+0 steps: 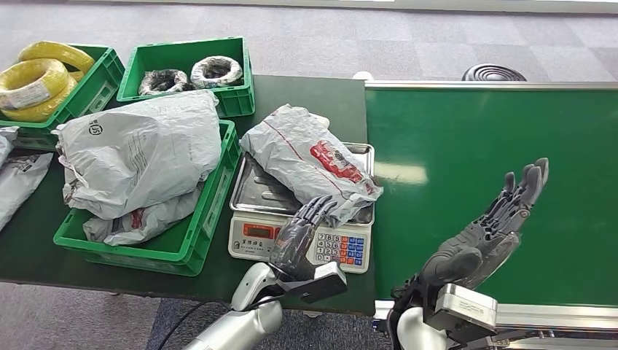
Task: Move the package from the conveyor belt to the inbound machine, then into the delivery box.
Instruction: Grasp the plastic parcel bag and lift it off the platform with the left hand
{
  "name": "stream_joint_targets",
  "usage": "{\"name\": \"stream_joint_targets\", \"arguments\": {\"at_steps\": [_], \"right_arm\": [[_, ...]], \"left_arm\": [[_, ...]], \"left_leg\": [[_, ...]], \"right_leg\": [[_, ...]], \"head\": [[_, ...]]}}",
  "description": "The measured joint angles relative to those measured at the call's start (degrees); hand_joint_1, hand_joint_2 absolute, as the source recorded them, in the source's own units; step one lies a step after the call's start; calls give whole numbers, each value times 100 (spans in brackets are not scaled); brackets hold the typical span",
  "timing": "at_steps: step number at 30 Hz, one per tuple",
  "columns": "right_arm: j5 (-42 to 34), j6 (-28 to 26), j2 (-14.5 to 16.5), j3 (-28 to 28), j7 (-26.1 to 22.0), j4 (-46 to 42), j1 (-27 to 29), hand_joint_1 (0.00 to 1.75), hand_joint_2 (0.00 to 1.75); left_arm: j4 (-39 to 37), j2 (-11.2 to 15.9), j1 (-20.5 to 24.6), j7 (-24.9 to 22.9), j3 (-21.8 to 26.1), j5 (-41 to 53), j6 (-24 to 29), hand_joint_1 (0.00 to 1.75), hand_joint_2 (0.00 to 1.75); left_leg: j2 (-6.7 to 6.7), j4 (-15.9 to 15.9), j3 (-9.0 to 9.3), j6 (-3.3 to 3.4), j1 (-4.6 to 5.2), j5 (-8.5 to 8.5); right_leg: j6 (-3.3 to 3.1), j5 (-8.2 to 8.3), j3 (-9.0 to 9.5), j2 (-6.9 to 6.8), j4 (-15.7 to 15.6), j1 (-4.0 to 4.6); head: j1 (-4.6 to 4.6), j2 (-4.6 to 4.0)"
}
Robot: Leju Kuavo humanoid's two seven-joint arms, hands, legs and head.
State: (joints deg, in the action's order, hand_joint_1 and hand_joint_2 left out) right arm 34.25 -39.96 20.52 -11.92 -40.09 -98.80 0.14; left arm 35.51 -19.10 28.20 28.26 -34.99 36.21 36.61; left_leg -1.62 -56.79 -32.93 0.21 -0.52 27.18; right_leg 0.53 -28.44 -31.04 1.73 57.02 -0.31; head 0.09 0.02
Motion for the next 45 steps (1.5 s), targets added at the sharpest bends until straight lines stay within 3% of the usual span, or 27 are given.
{"name": "stream_joint_targets", "arguments": {"at_steps": [5,9,14,24,28,33,45], "right_arm": [[-31,1,0,-53,0,54,-23,0,0],[-47,0,0,-89,0,115,-39,0,0],[-81,1,0,-92,0,172,-44,0,0],[-104,1,0,-91,0,234,-46,0,0],[-109,0,0,-97,0,239,-39,0,0],[-138,1,2,-173,0,242,-49,0,0],[-188,1,2,-208,0,307,-101,0,0]], "left_arm": [[-304,-7,34,208,47,-237,32,0,175],[-219,15,53,845,401,-1319,-599,0,175],[717,226,60,1131,1185,-2599,-1243,0,175],[2099,621,60,1041,2039,-2942,-1280,0,175],[2242,721,225,641,2088,-2160,-909,0,175],[1630,636,669,-99,1639,-466,-369,0,175],[132,173,1178,-503,915,455,-113,0,175]], "left_leg": [[0,0,0,0,0,0],[0,0,0,0,0,0],[0,0,0,0,0,-1],[0,1,-1,-1,-1,-2],[-4,0,-1,-1,-1,-2],[-3,-1,0,0,1,-3],[-3,-1,-2,0,1,-2]], "right_leg": [[0,0,0,0,0,1],[0,0,1,0,3,1],[0,0,-1,0,8,1],[-1,-1,-3,0,10,1],[-1,-1,-5,-2,9,1],[0,1,-3,-1,9,-2],[1,1,-6,0,9,-2]], "head": [[0,-1],[0,-1],[-1,0],[0,0],[-1,0],[-1,0],[0,-1]]}}
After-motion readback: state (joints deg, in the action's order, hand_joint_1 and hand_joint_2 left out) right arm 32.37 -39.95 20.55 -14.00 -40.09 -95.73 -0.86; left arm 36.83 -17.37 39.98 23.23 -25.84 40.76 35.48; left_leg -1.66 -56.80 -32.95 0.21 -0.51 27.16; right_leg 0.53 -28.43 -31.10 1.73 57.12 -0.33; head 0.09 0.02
